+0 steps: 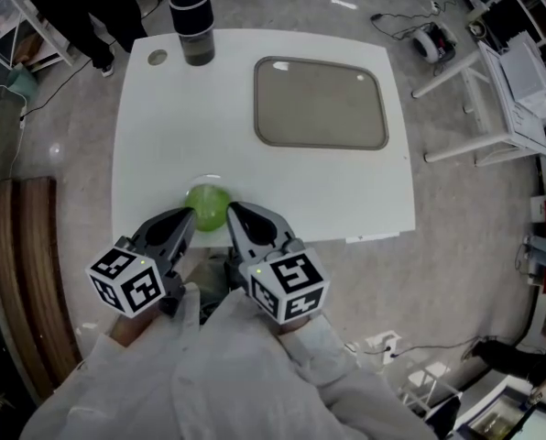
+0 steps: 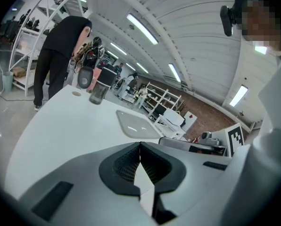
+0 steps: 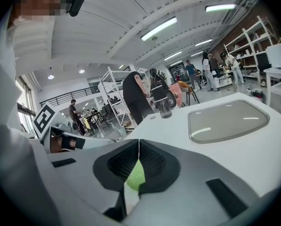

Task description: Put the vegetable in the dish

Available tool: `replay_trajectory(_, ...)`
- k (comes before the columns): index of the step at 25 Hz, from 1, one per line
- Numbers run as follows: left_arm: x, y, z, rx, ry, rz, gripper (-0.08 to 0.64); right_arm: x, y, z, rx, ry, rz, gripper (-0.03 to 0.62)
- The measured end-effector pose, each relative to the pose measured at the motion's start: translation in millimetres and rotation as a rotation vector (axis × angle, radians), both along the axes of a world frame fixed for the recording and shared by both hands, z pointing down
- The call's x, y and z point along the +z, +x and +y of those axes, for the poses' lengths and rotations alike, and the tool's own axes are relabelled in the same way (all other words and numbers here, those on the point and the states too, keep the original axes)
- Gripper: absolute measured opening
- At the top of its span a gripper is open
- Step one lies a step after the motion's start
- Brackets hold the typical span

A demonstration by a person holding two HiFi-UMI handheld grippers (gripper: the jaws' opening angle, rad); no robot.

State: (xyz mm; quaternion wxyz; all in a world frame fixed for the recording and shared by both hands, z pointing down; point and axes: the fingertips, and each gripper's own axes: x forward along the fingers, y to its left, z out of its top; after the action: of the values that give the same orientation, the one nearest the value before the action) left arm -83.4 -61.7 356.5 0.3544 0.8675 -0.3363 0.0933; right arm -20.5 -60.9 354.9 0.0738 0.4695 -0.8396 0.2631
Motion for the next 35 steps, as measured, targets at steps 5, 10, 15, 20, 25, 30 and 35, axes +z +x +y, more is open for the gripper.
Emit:
replay_trajectory(5, 7, -15, -10, -0.042, -0.024, -0.006, 0.008, 9, 3, 0, 0.019, -0.034, 0.002, 0.014)
replay_trajectory(10, 22, -29, -14, -0.078, -0.04, -0.018, 0.009, 23, 1, 2, 0.03, -0.062, -0.028, 0.014)
replay_trajectory(15, 34, -33, -12, -0.076, -0.066, -0.029, 0.008, 37, 6, 8, 0.048, -0.098, -0.029, 0.014)
replay_trajectory(20, 55, -41, -9, -0.089, -0.103, -0.044, 0.009, 56, 10, 15, 0.07, -0.135, -0.029, 0.015)
replay_trajectory(25, 75, -56, -10, -0.141, -0.134, -0.081, 0.009, 71, 15, 15, 0.102, -0.154, -0.022, 0.015)
replay_trajectory(30, 96, -62, -11, -0.162, -0.187, -0.101, 0.009, 87, 18, 16, 0.115, -0.202, -0.029, 0.015)
replay_trajectory(35, 111, -64, -10, -0.161, -0.228, -0.124, 0.011, 101, 13, 19, 0.116, -0.247, -0.025, 0.015)
